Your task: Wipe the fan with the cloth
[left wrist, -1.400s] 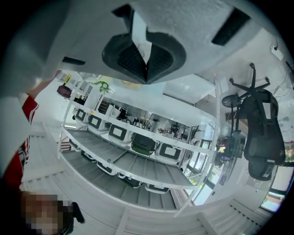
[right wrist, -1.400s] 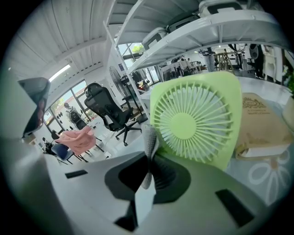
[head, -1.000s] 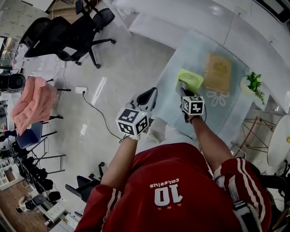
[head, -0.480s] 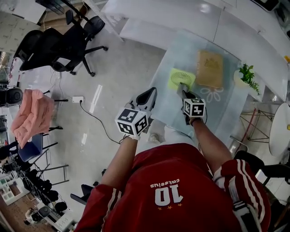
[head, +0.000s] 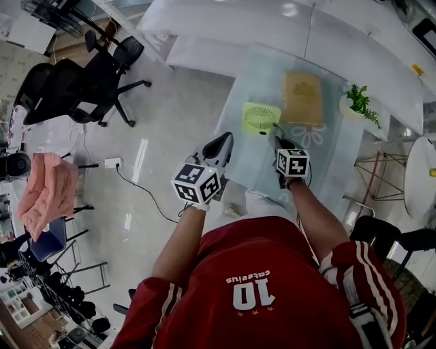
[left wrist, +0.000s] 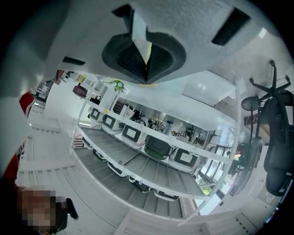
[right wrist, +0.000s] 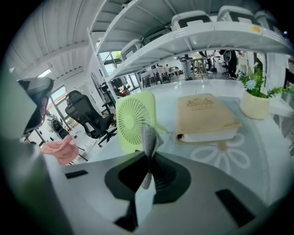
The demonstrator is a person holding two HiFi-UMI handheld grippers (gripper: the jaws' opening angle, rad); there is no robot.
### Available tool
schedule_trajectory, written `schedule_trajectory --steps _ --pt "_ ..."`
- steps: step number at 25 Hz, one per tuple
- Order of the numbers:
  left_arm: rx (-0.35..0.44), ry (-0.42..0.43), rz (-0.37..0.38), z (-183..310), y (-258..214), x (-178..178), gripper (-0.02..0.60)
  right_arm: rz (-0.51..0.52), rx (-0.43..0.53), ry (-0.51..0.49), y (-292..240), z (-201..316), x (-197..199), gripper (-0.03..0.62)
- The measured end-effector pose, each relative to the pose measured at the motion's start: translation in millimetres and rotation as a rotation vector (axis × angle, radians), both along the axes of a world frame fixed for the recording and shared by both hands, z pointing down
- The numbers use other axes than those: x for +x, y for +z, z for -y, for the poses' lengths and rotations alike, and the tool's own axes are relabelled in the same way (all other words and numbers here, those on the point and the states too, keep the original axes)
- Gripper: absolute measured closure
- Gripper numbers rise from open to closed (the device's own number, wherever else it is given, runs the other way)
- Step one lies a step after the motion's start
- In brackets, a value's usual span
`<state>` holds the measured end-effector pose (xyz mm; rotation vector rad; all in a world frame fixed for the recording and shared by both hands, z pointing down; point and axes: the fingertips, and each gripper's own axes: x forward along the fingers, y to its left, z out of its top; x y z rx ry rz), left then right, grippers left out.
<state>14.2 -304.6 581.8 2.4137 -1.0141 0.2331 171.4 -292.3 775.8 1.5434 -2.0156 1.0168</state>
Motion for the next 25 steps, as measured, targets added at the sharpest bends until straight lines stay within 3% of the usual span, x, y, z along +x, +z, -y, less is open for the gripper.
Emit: schedule_trajectory --steps 16,25 --pt "0.051 0.089 -0.041 -22.0 -30.7 7.0 0.581 -0.032 0.067 0.146 -41.4 -37.3 40.2 0.576" --pt "0.084 0.11 -0.086 -45.0 -59.6 -23.6 0.581 -0.086 0.139 0.213 -110.5 -81.3 55.3 0.576"
